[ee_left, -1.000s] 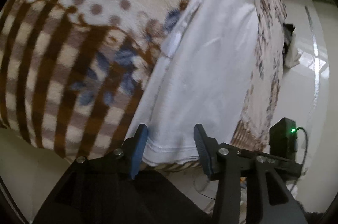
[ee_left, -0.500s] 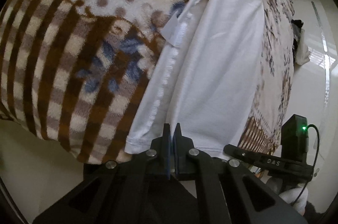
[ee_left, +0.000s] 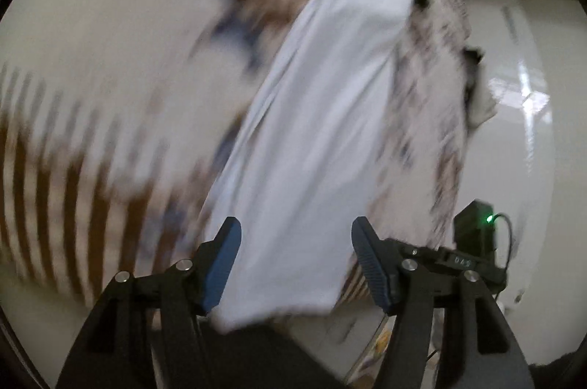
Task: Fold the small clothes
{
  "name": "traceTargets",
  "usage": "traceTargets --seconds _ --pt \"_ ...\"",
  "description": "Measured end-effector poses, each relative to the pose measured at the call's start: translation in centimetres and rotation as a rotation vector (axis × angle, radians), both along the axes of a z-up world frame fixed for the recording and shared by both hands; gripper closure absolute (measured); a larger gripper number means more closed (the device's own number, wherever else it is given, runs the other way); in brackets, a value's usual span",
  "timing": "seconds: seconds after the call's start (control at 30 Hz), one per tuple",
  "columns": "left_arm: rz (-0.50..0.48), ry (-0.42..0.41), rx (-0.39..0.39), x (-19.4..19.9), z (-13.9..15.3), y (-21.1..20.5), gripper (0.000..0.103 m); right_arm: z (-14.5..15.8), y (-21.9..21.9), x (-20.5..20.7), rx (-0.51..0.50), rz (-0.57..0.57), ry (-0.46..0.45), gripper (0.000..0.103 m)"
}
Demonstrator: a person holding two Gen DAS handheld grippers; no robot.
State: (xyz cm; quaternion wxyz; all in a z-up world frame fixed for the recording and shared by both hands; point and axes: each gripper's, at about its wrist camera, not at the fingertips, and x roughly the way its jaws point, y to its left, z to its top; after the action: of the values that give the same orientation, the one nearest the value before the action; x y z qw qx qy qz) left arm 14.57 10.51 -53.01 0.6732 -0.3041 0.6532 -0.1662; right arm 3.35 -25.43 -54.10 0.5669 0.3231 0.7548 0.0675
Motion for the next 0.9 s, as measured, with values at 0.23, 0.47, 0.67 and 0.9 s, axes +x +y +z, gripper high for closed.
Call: traceTargets --seconds 0.23,0.47,0.67,0.9 --pt "-0.001 -0.178 -0.059 19.6 -0.7 -3.1 0.042 2.0 -5.3 19.2 0.022 -0.113 -0.272 0.035" --pt "-0.006 -0.140 -0.029 34.8 -6.3 -5.3 0.042 -1.2 -7.2 36.8 0.081 -0.128 -0.350 0.035" --pt "-0.031 -0.125 -0.062 40.1 -8.3 -7.7 0.042 -5.6 -5.8 45.2 0.177 -0.122 -0.318 0.035" --pt "-0.138 -0.308 -0.007 40.4 -5.4 -9.7 0.098 -5.0 -4.8 47.5 0.184 -0.057 -0.389 0.091"
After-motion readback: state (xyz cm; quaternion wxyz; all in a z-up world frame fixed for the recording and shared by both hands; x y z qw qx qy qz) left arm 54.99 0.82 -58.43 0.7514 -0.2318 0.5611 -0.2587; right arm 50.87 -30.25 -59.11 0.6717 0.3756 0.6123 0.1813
